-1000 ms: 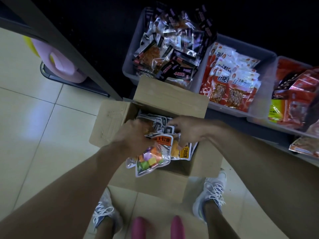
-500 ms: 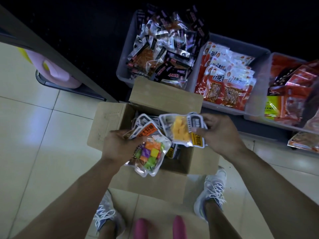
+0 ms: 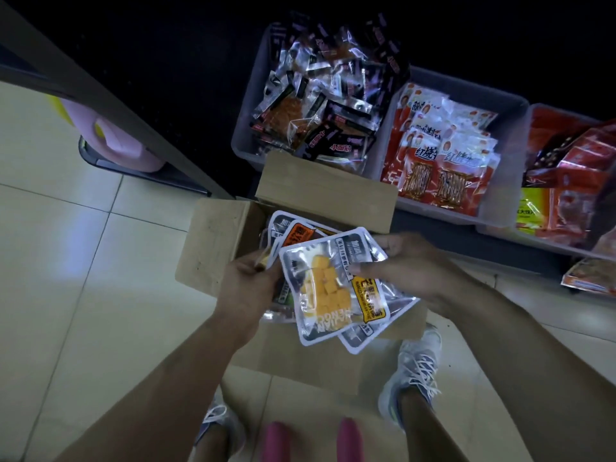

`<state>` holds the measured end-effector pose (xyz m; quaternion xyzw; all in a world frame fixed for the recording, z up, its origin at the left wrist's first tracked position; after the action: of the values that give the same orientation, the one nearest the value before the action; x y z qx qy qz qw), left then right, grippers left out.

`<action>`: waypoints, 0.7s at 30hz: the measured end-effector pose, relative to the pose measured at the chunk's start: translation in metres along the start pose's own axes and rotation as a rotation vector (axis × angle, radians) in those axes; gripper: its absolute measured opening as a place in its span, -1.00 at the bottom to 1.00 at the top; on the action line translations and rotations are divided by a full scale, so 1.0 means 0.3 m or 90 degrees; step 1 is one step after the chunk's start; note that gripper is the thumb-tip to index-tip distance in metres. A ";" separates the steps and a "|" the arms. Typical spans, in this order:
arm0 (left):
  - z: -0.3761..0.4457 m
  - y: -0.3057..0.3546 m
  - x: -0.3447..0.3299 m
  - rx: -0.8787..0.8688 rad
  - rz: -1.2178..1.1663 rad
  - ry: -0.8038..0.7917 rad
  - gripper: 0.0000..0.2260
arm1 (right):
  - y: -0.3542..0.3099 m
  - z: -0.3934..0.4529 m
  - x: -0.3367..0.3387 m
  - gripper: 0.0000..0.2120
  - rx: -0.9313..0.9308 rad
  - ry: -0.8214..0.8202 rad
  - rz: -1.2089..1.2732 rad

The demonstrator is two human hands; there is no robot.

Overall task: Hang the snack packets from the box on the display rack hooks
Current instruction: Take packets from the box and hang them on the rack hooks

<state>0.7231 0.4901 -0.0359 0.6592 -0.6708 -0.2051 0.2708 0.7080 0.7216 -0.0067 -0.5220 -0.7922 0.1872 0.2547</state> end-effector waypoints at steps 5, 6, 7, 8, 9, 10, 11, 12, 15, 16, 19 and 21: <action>-0.029 -0.058 -0.005 0.063 -0.010 -0.020 -0.40 | -0.074 0.012 -0.011 -0.83 0.002 0.006 -0.104; -0.029 -0.068 -0.013 0.073 -0.025 -0.045 -0.25 | -0.077 0.019 -0.011 -0.81 -0.005 0.006 -0.129; -0.029 -0.073 -0.023 0.072 -0.034 -0.066 -0.15 | -0.079 0.026 -0.011 -0.75 -0.015 0.007 -0.158; -0.037 -0.069 -0.030 0.069 -0.033 -0.073 -0.15 | -0.082 0.031 -0.013 -0.63 -0.025 0.005 -0.193; -0.040 -0.064 -0.034 0.053 -0.024 -0.073 -0.25 | -0.082 0.038 -0.014 -0.47 -0.033 0.003 -0.236; -0.045 -0.057 -0.039 0.043 -0.010 -0.070 -0.39 | -0.086 0.043 -0.015 -0.33 -0.034 0.003 -0.276; -0.044 -0.057 -0.046 0.032 0.002 -0.073 -0.51 | -0.092 0.045 -0.016 -0.24 -0.028 0.002 -0.303; -0.045 -0.058 -0.050 0.031 0.010 -0.073 -0.59 | -0.096 0.046 -0.014 -0.21 -0.019 -0.004 -0.309; -0.034 -0.067 -0.027 0.034 -0.019 -0.040 -0.83 | -0.046 0.036 0.000 -0.30 -0.041 -0.091 -0.191; -0.034 -0.066 -0.013 0.037 -0.031 -0.022 -0.86 | -0.022 0.027 0.006 -0.34 -0.057 -0.119 -0.112; -0.027 -0.051 0.008 0.018 -0.043 0.014 -0.90 | 0.017 0.015 0.082 -0.62 -0.035 0.018 0.081; -0.027 -0.036 0.018 0.012 -0.043 0.038 -0.91 | 0.029 -0.006 0.142 -0.77 0.018 0.180 0.147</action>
<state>0.7368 0.4847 -0.0361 0.6898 -0.6418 -0.1881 0.2772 0.7016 0.7643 -0.0012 -0.6266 -0.6809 0.1514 0.3476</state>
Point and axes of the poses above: each hand's wrist, its own z-axis towards the middle knuckle, its own x-axis out of the back of the hand, y = z × x, the point moved 8 cm from there along z, towards the middle knuckle, and after that the axes turned 1 degree about z, right-handed, at the moved point
